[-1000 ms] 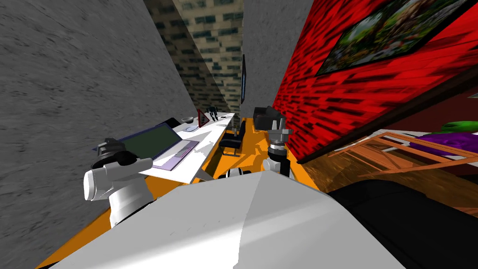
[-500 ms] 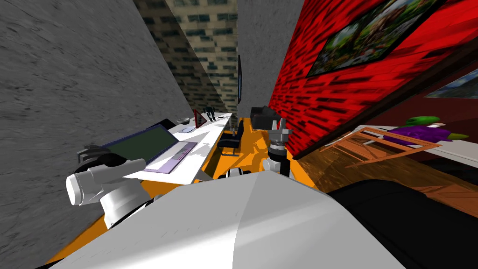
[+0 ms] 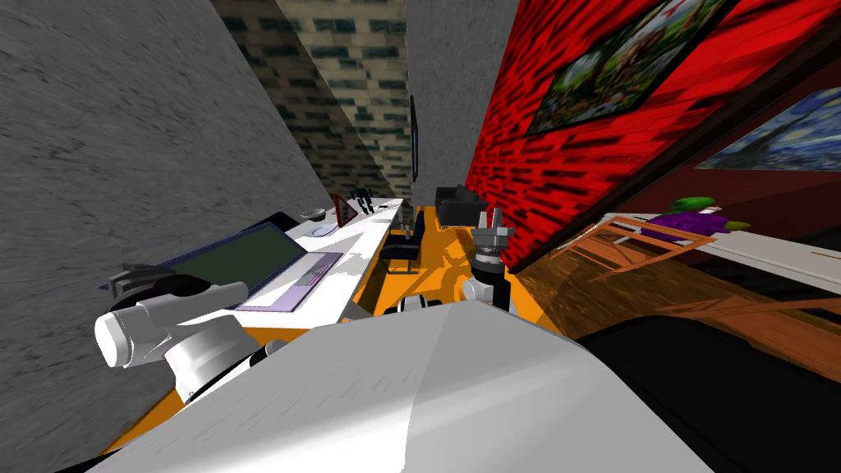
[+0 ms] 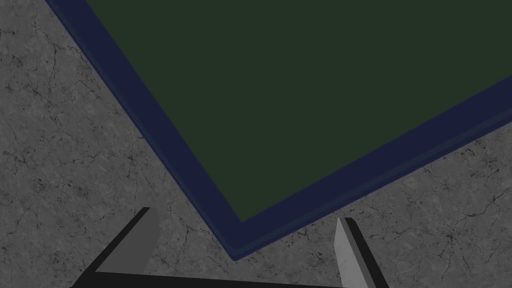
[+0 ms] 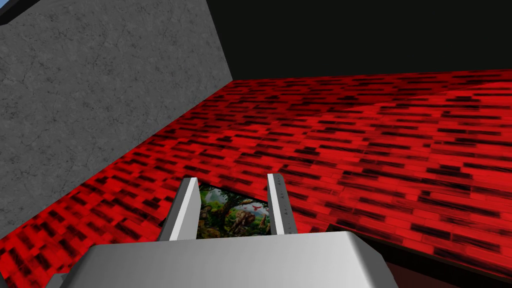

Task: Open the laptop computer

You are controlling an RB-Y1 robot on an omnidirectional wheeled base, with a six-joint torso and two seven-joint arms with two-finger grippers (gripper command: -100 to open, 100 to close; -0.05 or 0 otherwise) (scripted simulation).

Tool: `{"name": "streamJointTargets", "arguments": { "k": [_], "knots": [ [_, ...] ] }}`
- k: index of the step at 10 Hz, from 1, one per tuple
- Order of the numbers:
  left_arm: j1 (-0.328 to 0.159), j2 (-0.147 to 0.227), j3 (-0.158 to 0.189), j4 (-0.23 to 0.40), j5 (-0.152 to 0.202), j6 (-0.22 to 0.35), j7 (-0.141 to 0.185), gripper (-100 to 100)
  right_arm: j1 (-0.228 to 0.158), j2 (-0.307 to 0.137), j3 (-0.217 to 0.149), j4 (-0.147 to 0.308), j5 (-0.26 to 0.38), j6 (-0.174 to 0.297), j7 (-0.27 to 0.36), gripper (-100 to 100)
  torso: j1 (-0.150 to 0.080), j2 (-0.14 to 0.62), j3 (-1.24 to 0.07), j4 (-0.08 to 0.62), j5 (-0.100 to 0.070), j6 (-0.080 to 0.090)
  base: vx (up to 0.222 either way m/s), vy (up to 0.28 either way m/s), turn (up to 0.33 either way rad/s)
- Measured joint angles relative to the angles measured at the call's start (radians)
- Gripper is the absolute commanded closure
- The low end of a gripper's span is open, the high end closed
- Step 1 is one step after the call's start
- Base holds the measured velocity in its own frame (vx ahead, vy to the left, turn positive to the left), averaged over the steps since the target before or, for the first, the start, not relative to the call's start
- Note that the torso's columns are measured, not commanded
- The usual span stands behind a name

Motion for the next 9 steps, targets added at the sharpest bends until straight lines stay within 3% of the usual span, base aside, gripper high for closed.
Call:
{"name": "streamJointTargets", "arguments": {
  "k": [1, 2, 4, 5, 9],
  "knots": [
    [0.002, 0.006, 0.014, -0.003, -0.003, 0.011, 0.0, -100, 0.0, 0.0, 0.0, 0.0, 0.0, 0.0, 0.0, 0, 0.0, 0.001, 0.0, 0.0, 0.0, 0.0, -0.037, 0.035, -0.05],
    [0.002, 0.007, 0.016, -0.004, -0.003, 0.014, 0.0, 100, 0.0, 0.0, 0.0, 0.0, 0.0, 0.0, 0.0, 0, -0.003, -0.002, -0.001, 0.0, -0.001, -0.001, 0.019, -0.013, 0.251],
    [0.003, -0.001, -0.004, -0.008, 0.006, 0.005, -0.002, 100, 0.0, 0.0, 0.0, 0.0, 0.0, 0.0, 0.0, 0, -0.007, -0.006, -0.004, -0.002, -0.002, 0.0, 0.032, -0.048, 0.152],
    [0.004, -0.002, -0.006, -0.008, 0.007, 0.004, -0.003, -100, 0.0, 0.0, 0.0, 0.0, 0.0, 0.0, 0.0, 0, -0.004, -0.003, -0.002, -0.001, -0.001, 0.001, 0.029, -0.059, -0.038],
    [-0.032, 0.033, 0.018, 0.017, 0.013, 0.086, -0.007, -100, 0.0, 0.0, 0.0, 0.0, 0.0, 0.0, 0.0, 0, -0.002, -0.002, -0.001, -0.001, 0.0, 0.0, 0.054, -0.06, -0.019]
  ]
}}
